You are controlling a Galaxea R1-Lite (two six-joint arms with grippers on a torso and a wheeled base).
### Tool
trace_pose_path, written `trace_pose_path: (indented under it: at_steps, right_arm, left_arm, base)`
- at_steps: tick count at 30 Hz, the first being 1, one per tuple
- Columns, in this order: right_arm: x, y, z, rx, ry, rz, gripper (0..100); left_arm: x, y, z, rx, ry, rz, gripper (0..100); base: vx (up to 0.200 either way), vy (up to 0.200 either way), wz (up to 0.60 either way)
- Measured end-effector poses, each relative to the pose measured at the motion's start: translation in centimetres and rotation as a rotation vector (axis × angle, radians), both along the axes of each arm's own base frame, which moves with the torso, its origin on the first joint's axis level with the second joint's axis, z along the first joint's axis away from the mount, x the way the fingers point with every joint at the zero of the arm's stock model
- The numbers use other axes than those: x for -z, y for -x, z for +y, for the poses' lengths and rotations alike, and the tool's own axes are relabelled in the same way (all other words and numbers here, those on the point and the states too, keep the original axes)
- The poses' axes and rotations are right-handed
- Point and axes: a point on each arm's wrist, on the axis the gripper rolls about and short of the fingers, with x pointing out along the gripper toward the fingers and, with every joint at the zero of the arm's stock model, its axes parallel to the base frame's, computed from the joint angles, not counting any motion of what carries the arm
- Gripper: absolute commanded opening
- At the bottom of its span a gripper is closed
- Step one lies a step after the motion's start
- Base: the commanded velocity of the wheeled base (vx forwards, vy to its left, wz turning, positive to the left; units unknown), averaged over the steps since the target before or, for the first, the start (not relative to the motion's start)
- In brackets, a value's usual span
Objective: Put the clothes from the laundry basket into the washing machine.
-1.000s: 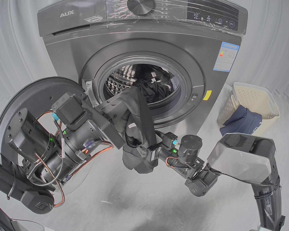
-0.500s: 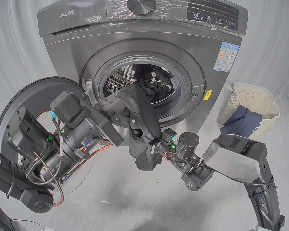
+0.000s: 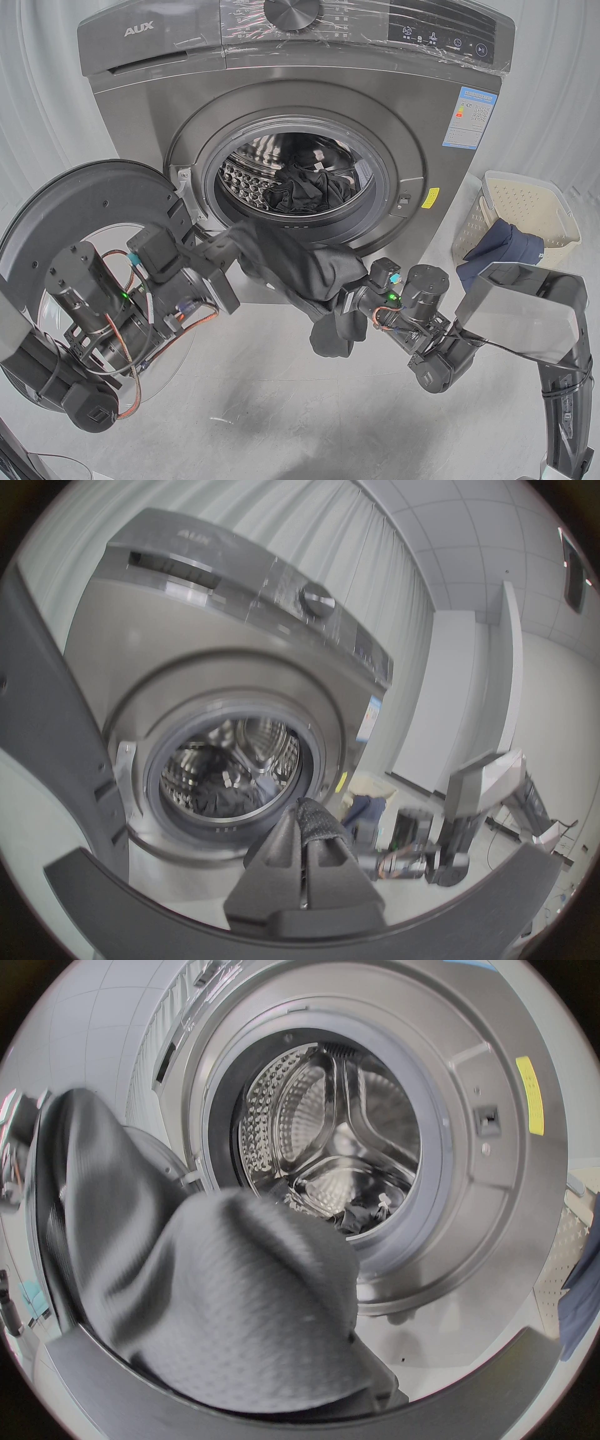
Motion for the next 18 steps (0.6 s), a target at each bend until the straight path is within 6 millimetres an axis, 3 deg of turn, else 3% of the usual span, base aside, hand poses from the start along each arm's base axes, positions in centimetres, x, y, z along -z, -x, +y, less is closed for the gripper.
trace_pose_path:
  at_steps: [9,18]
  right_arm:
    - [-3.6,1.1,-0.5,0.004,-0.057,-0.047,0]
    - [-6.6,3.4,1.3,-0.053,-0.102,-0.086,0]
  left_arm:
    - [5.4,-0.3,0.0,0.041,-0.149,0.156,0]
    - [9.2,-0.4,0.0,0.049,-0.245,0.272,0]
  base:
    - [0.000,0.000,0.00]
    - [0.000,0.000,0.00]
